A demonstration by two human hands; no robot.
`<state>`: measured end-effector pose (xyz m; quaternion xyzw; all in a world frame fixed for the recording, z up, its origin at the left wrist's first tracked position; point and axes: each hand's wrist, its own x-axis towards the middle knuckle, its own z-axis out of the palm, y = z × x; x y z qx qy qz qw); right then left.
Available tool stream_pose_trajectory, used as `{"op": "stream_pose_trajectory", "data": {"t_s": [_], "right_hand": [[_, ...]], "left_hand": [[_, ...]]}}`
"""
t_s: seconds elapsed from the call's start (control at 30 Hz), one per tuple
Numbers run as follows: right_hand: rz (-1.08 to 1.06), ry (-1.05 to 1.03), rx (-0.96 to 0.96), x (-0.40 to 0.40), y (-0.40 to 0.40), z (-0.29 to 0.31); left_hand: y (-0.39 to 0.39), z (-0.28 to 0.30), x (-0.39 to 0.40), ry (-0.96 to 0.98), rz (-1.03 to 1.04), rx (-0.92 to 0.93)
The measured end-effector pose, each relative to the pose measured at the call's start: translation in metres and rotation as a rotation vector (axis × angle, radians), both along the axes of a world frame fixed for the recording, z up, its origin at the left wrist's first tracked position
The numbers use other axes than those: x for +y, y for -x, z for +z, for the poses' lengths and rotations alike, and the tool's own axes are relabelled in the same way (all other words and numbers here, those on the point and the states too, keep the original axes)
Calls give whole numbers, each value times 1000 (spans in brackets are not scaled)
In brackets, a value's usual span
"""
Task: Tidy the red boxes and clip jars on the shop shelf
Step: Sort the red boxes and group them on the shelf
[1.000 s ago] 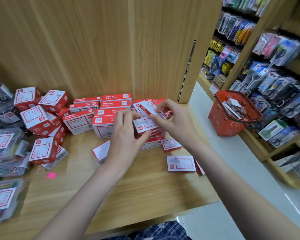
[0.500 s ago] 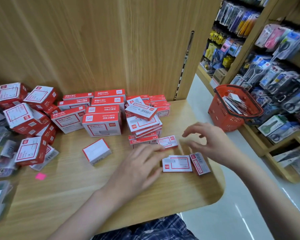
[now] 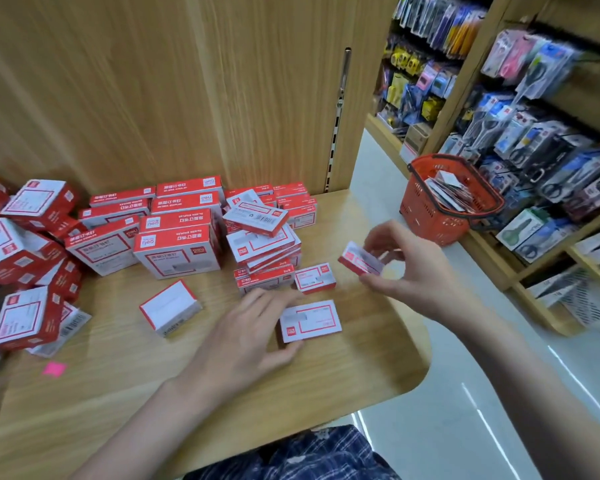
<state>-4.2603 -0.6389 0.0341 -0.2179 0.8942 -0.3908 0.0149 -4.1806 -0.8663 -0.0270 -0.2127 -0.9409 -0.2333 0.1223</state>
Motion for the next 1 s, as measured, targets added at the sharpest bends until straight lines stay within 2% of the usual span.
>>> {"op": "stream_pose_trajectory", "data": {"t_s": [0.07, 0.17, 0.27, 0.37, 0.5, 0.6, 0.7, 0.77, 0.9, 0.93, 1.0], "right_hand": [[107, -16, 23, -13, 9, -8], [226, -148, 7, -32, 19, -23], [297, -219, 2, -40, 22, -32], [250, -215, 22, -31, 27, -27], [18, -78, 61, -32, 47, -22], [42, -100, 120, -53, 58, -26], [91, -147, 147, -62, 61, -33], [56, -131, 244, -58, 58, -31], [15, 42, 418, -58, 25, -8], [59, 73, 421, -60, 15, -4], [210, 45, 290, -63, -1, -7]], "left_hand": [[-4, 0, -8, -13, 48, -10], [-8, 1, -18, 5, 65, -13], [-14, 6, -22, 11, 72, 52], [-17, 11, -25, -70, 146, 147], [-14, 13, -30, -181, 281, 192], [-11, 13, -35, -207, 359, 188], [-11, 12, -45, -196, 424, 158], [-15, 9, -57, -152, 515, 119], [-29, -5, -75, -93, 674, -14], [-30, -7, -78, -90, 671, -50], [-30, -8, -81, -118, 620, -88]]}}
